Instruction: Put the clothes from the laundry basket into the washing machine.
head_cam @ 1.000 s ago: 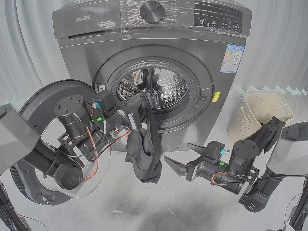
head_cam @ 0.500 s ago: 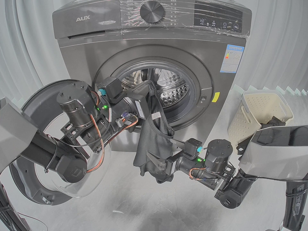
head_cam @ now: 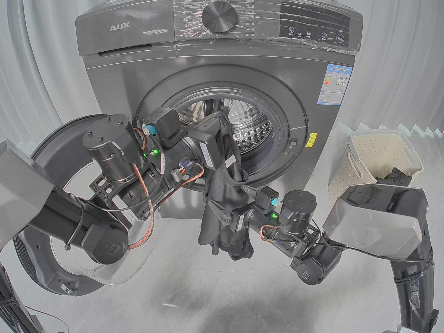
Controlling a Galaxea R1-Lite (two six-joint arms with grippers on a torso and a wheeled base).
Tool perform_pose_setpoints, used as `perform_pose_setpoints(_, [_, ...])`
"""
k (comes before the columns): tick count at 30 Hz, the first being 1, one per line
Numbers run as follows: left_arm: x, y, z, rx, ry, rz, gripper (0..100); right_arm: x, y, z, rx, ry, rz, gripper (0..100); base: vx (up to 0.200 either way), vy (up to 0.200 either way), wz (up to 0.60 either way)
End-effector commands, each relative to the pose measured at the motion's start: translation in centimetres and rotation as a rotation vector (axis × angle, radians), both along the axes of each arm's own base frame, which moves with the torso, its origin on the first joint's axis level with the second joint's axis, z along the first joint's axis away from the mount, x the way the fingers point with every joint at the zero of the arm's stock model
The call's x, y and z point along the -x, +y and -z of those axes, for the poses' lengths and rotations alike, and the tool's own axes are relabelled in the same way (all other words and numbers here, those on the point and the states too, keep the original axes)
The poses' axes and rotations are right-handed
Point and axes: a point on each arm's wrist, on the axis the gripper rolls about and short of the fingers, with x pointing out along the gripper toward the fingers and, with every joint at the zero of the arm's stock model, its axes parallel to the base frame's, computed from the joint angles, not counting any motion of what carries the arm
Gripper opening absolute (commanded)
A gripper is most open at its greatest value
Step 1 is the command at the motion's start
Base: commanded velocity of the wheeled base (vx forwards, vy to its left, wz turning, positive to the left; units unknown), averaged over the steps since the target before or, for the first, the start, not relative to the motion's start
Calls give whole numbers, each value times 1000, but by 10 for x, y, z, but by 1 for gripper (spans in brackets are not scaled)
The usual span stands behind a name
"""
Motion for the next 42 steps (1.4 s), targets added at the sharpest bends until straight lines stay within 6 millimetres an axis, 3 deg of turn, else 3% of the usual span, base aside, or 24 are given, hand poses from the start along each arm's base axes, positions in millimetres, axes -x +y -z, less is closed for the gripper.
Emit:
perform_pose_setpoints(1, [1, 0, -4, 9, -10, 3, 0, -14, 0, 12, 2, 2, 20, 100, 0, 0, 0])
perform_pose_setpoints(6, [3, 1, -6, 11, -14, 3, 0, -20, 0, 10, -10, -13, 34, 100, 0, 0, 0])
perform_pose_setpoints(7, [4, 2, -7, 14, -15, 3, 0, -21, 1, 9, -15, -18, 45, 0, 0, 0, 0])
perform_pose_setpoints(19, [8, 11, 1, -7, 17, -12, 0, -26, -9, -7, -39, -51, 69, 0, 0, 0, 0])
perform_pose_setpoints(23, [11, 25, 30, -76, 110, -39, 0, -30, -30, -34, -63, -87, 111, 0, 0, 0, 0])
perform_pose_setpoints(28, [17, 37, 63, -151, 215, -50, 0, -28, -37, -62, -96, -135, 120, 0, 0, 0, 0])
perform_pose_setpoints(35, [12, 48, 105, -237, 315, -71, 0, -23, -34, -79, -111, -155, 107, 0, 0, 0, 0])
perform_pose_setpoints(41, [13, 47, 123, -252, 313, -53, 0, -21, -33, -85, -115, -159, 104, 0, 0, 0, 0])
perform_pose_setpoints(42, [13, 47, 123, -252, 313, -53, 100, -21, -33, -85, -115, -159, 104, 0, 0, 0, 0])
